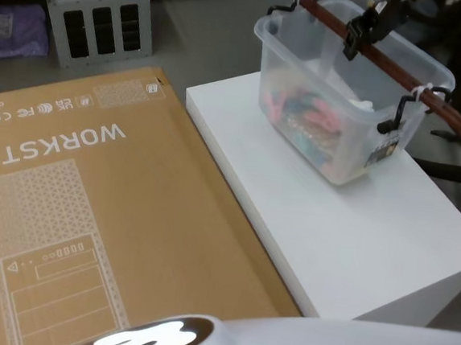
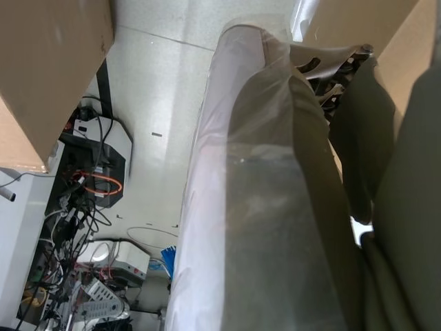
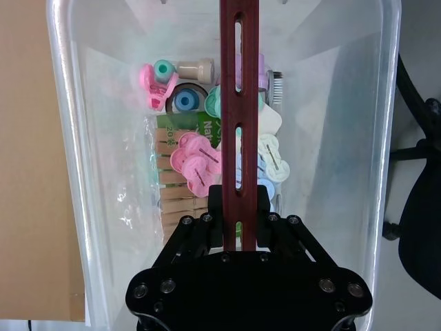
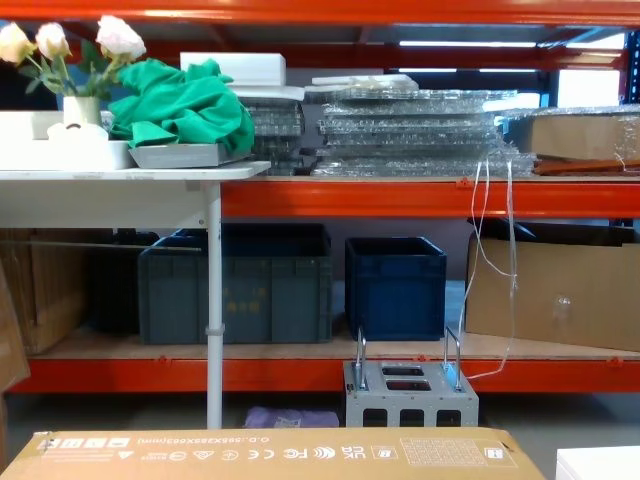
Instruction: Use one hand to grasp the basket and place it at the designated location.
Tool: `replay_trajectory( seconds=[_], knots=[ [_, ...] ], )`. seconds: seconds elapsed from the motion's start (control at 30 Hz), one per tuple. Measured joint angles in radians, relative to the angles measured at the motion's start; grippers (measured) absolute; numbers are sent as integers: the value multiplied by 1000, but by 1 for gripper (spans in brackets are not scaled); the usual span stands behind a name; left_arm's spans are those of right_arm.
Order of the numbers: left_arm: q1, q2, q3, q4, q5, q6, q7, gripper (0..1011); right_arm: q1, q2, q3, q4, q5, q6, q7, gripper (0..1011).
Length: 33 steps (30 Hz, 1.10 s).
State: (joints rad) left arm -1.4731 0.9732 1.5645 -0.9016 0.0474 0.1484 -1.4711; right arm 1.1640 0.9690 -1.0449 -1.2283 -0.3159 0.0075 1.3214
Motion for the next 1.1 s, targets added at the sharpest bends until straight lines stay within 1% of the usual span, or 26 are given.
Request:
replay_trajectory(
  seconds=[0.13,0.17,0.27,0.37,0.57,0.73,1.0,1.1],
  knots=[
    [0,0,0,0,0,0,0,0,-21,5,9,-16,2,34,2,238],
    [0,0,0,0,0,0,0,0,-21,5,9,-16,2,34,2,238],
    [0,0,0,0,0,0,0,0,-39,9,20,-31,7,81,0,238],
    [0,0,0,0,0,0,0,0,-50,7,27,-33,9,103,0,238],
    [0,0,0,0,0,0,0,0,-62,-3,34,-32,8,122,1,237],
    [0,0,0,0,0,0,0,0,-72,-20,35,-15,-10,136,-1,238],
    [0,0,0,0,0,0,0,0,-77,-46,37,15,-31,137,4,238],
    [0,0,0,0,0,0,0,0,-77,-55,39,27,-34,126,14,238]
  ],
)
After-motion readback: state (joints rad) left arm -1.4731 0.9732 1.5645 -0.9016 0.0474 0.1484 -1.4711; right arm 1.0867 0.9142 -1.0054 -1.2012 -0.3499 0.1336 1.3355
